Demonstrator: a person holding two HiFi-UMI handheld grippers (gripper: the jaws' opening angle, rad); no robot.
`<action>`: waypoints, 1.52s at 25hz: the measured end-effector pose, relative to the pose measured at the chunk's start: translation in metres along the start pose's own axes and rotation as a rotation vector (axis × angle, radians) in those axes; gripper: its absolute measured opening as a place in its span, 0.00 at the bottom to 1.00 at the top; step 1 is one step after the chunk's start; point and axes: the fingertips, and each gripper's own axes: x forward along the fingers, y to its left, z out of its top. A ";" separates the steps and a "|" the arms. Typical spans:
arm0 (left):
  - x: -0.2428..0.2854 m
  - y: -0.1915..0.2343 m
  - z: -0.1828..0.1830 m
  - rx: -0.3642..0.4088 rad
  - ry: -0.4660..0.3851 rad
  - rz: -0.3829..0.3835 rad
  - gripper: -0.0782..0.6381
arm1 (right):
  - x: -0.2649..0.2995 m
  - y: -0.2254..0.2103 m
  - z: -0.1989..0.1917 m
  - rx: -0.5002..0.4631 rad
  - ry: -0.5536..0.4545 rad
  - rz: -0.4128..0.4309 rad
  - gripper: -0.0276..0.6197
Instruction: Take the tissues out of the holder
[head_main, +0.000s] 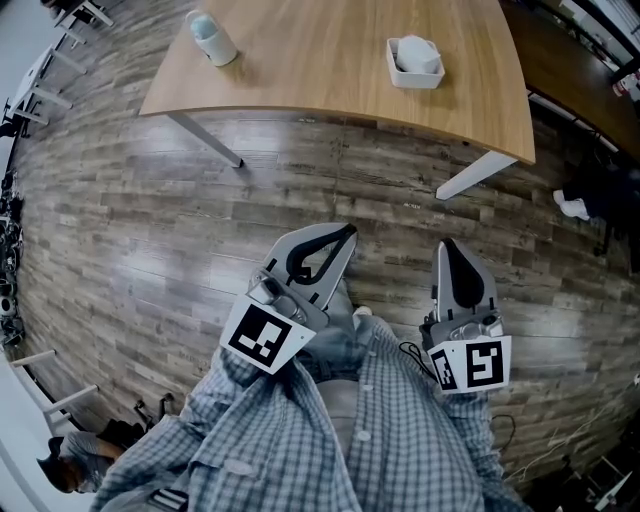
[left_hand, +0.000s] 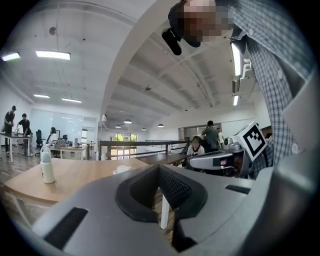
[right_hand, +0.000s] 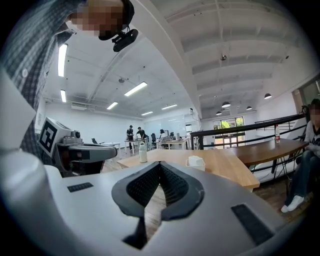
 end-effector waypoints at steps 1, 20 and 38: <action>0.001 0.004 0.001 -0.001 0.000 -0.002 0.12 | 0.004 0.000 0.001 0.001 0.000 -0.003 0.06; 0.032 0.083 0.020 0.016 -0.037 -0.061 0.12 | 0.081 0.005 0.027 -0.029 -0.017 -0.059 0.06; 0.030 0.143 0.018 0.013 -0.054 -0.064 0.12 | 0.123 0.020 0.035 -0.059 -0.018 -0.109 0.06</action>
